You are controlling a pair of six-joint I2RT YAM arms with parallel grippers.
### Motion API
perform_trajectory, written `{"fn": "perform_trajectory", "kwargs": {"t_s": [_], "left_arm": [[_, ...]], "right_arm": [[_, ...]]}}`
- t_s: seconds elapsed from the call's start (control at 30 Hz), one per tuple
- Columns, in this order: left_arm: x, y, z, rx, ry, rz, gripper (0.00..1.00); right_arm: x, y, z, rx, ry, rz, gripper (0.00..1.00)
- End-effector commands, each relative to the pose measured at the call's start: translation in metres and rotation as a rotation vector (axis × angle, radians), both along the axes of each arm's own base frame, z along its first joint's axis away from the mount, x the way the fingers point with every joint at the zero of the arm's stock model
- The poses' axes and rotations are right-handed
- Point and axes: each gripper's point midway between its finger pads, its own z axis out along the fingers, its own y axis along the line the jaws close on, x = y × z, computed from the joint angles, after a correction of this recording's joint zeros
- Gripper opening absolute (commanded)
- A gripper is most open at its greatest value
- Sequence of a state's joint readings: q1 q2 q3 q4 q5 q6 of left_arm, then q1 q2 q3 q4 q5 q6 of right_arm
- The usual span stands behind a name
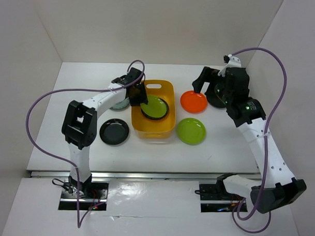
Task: Place the plates into the plastic bin on the countertop
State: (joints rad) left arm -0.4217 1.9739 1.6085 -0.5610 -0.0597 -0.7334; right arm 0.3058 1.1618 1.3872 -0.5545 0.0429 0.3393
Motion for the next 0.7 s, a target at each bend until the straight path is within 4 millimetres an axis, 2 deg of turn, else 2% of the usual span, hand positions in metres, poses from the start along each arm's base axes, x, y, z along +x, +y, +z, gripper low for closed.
{"fn": "perform_trajectory", "kwargs": {"t_s": [0.0, 0.03, 0.07, 0.1, 0.13, 0.2, 0.23, 0.27, 0.3, 0.33, 0.37, 0.43, 0.47, 0.53, 0.6, 0.67], "left_arm": [[0.016, -0.009, 0.026, -0.025, -0.078, 0.0, 0.57], [0.018, -0.01, 0.035, -0.034, -0.097, 0.001, 0.62], [0.016, -0.014, 0.042, -0.04, -0.11, -0.008, 0.73], [0.018, -0.016, 0.047, -0.048, -0.121, -0.021, 0.9], [0.02, -0.017, 0.06, -0.06, -0.147, -0.021, 1.0], [0.019, -0.026, 0.076, -0.092, -0.178, -0.043, 1.0], [0.02, -0.027, 0.089, -0.104, -0.205, -0.043, 1.0], [0.019, -0.028, 0.089, -0.107, -0.203, -0.06, 1.0], [0.019, -0.031, 0.103, -0.127, -0.226, -0.067, 1.0], [0.02, -0.031, 0.107, -0.13, -0.235, -0.067, 1.0], [0.019, -0.033, 0.125, -0.155, -0.266, -0.077, 1.0], [0.015, -0.034, 0.137, -0.173, -0.278, -0.087, 1.0], [0.011, -0.037, 0.153, -0.205, -0.3, -0.107, 1.0], [0.006, -0.037, 0.167, -0.221, -0.323, -0.114, 1.0], [-0.001, -0.036, 0.18, -0.237, -0.338, -0.124, 1.0], [-0.007, -0.035, 0.203, -0.262, -0.38, -0.133, 1.0]], "right_arm": [[-0.001, -0.007, -0.007, 0.038, -0.008, -0.005, 1.0], [0.001, -0.01, -0.013, 0.045, 0.002, -0.019, 1.0], [0.001, -0.011, -0.022, 0.064, 0.029, -0.023, 1.0], [0.003, -0.018, -0.031, 0.066, 0.043, -0.039, 1.0], [0.004, -0.02, -0.052, 0.079, 0.086, -0.045, 1.0], [0.006, -0.026, -0.076, 0.12, 0.129, -0.054, 1.0], [0.008, -0.027, -0.1, 0.132, 0.165, -0.061, 0.99], [0.008, -0.029, -0.109, 0.145, 0.174, -0.065, 0.99], [0.01, -0.029, -0.119, 0.161, 0.194, -0.07, 0.98], [0.015, -0.033, -0.126, 0.163, 0.187, -0.081, 0.98], [0.012, -0.032, -0.14, 0.164, 0.209, -0.073, 0.98], [0.016, -0.039, -0.16, 0.162, 0.241, -0.096, 0.98], [0.019, -0.037, -0.165, 0.166, 0.246, -0.086, 0.98], [0.025, -0.042, -0.185, 0.168, 0.285, -0.102, 0.96], [0.028, -0.04, -0.198, 0.165, 0.291, -0.083, 0.96], [0.033, -0.043, -0.213, 0.156, 0.311, -0.09, 0.95]]}}
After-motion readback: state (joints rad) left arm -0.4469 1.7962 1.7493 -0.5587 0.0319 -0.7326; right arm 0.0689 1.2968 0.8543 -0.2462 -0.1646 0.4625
